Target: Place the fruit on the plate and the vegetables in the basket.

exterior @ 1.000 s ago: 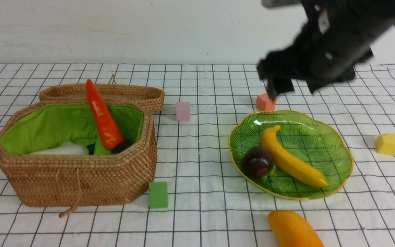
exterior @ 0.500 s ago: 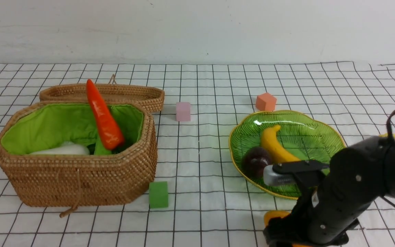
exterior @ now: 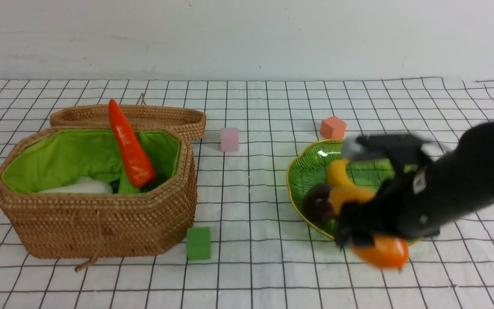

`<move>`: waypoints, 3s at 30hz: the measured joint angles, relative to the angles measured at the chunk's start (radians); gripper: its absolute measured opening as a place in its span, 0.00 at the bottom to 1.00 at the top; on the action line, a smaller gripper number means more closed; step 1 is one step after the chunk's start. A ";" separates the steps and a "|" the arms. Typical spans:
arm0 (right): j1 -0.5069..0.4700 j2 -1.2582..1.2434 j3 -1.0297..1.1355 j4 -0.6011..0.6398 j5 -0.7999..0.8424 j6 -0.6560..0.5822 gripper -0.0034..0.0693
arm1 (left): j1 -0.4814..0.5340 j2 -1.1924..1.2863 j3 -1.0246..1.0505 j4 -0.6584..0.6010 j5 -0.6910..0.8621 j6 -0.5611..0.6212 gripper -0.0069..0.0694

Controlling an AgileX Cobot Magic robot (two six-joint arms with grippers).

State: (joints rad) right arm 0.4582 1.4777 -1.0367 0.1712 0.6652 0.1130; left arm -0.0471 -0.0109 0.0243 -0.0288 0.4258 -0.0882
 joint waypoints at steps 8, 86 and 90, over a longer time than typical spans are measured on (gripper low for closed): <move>-0.228 0.061 -0.142 -0.123 -0.302 0.103 0.87 | 0.000 0.000 0.000 0.000 -0.001 0.000 0.25; -0.482 -1.487 1.050 -0.279 -0.279 0.105 0.06 | 0.000 0.000 0.000 0.000 -0.001 -0.002 0.31; -0.482 -1.487 1.050 -0.279 -0.279 0.105 0.06 | 0.000 0.000 0.000 0.000 -0.001 -0.002 0.31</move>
State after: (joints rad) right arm -0.0237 -0.0095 0.0138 -0.1080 0.3866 0.2178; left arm -0.0471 -0.0109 0.0243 -0.0288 0.4249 -0.0906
